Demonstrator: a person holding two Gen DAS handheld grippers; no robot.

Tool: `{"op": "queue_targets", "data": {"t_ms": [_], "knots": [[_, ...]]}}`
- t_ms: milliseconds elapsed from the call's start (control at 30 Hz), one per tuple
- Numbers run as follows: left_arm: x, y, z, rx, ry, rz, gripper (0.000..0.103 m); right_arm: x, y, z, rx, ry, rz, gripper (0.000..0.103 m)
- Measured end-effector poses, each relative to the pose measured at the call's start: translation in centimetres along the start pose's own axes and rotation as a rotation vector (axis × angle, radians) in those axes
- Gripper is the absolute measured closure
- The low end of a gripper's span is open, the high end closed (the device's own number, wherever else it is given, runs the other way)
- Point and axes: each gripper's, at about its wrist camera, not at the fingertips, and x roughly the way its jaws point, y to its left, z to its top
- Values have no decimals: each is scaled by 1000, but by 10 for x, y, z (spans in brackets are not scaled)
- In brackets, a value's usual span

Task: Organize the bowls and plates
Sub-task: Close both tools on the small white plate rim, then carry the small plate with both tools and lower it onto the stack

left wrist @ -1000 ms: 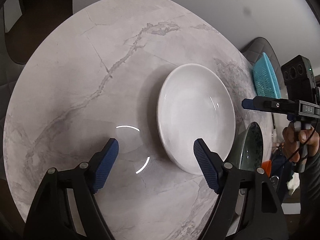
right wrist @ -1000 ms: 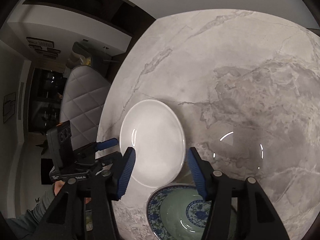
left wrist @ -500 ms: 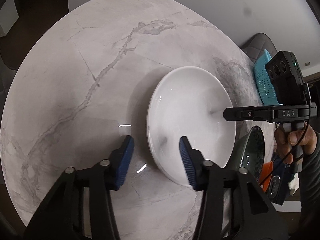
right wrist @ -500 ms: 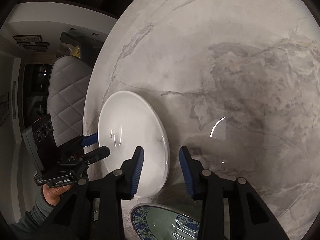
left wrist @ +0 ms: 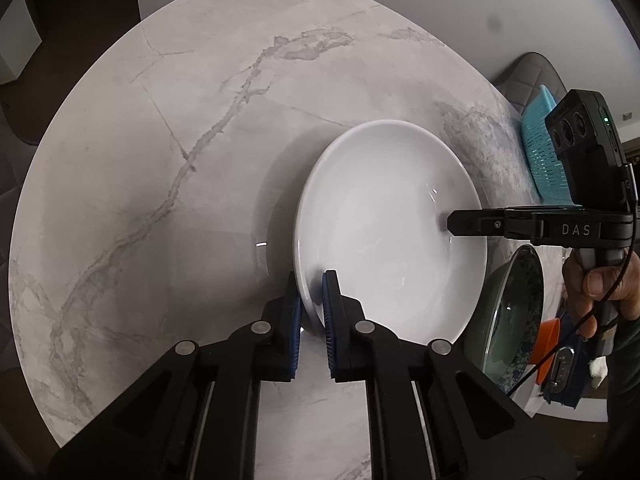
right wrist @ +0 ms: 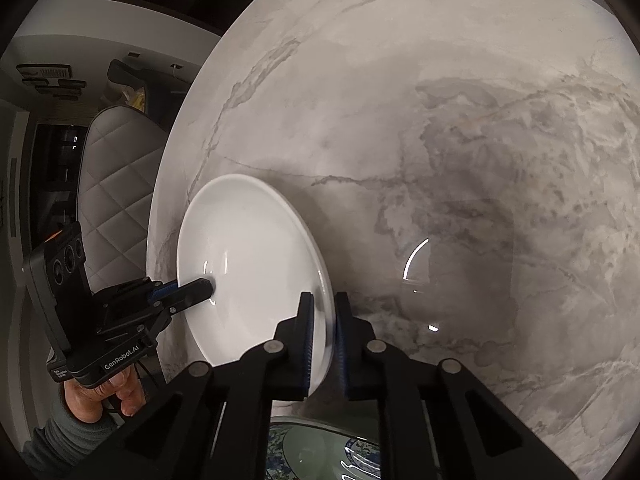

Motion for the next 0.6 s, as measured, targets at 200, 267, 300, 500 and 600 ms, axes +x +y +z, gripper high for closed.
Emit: {"op": "queue_targets", "data": {"t_ms": [200,267,300,500,600], "knots": [[-21,2,4,-14,-26,-18,95,-14,6,1,-10,-31,-1,90],[-35,-1,5,-12,-40,-21,95,-22,11,1,-15,-45,-1,90],[-42,-3,5,-8,-50,-23,95,-26,14,0,-20,-52,-2,90],[-93,-34,-12,72,-96,-41,95,-66,33,-21,-32,-120,8,90],[-113,-56,-31,121,-110,-64,95,-92,40,-48,-20,-170,11,90]]}}
